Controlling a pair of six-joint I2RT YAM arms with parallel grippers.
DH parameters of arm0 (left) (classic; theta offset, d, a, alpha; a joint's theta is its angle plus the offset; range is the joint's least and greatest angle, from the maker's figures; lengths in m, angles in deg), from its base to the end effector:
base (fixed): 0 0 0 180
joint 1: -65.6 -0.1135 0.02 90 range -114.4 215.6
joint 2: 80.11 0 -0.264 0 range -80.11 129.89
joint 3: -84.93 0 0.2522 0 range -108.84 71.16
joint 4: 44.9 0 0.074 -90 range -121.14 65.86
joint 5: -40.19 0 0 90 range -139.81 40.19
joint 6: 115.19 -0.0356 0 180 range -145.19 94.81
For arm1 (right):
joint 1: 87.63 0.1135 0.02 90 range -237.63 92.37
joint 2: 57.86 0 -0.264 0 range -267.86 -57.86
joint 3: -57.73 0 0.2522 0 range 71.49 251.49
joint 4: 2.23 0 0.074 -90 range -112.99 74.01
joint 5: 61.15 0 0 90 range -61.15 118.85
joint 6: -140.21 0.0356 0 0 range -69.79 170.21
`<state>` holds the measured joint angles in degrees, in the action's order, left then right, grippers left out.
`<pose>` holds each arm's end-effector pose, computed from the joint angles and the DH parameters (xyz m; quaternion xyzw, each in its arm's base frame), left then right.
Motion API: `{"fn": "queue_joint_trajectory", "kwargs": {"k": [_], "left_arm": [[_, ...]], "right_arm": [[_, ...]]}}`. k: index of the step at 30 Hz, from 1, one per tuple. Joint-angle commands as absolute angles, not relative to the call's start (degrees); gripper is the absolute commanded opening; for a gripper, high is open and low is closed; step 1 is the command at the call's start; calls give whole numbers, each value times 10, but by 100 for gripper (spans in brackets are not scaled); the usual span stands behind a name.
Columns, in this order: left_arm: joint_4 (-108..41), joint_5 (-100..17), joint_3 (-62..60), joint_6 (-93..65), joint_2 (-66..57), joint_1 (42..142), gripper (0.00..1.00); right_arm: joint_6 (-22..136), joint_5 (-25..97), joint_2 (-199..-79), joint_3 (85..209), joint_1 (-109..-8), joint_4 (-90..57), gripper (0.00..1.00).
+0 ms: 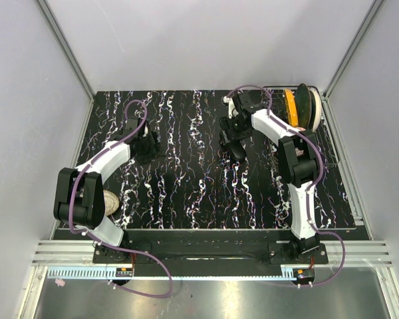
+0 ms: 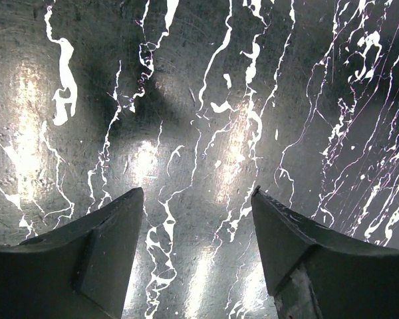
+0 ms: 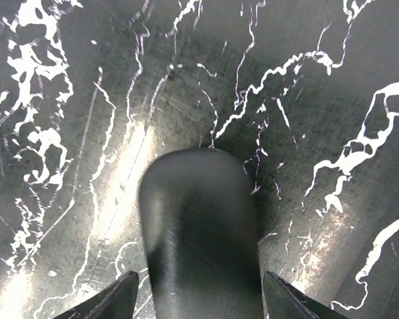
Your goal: Organize the sunglasses
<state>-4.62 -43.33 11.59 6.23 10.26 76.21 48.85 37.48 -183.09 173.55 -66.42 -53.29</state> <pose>0.3157 -0.0632 0.2116 -0.1574 0.9452 -0.1514 0.2428 0.4408 0.1768 0.1929 -0.2075 0.9418 0.1155 0.2378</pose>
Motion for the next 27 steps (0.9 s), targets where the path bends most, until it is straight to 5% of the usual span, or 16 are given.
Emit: {"fn": "queue_joint_trajectory", "kwargs": {"k": [1, 9, 21, 27], "left_arm": [[-57, -423, 102, 54, 93, 762, 70], [-51, -425, 96, 52, 91, 761, 70], [-49, -420, 98, 56, 86, 761, 70], [-43, -417, 97, 56, 78, 762, 70]], "right_arm": [[475, 382, -1851, 1768, -666, -566, 80], [522, 350, -1826, 1764, -665, -553, 81], [665, 257, -1842, 1764, -663, -601, 65], [699, 228, -1817, 1741, -656, -587, 76]]}}
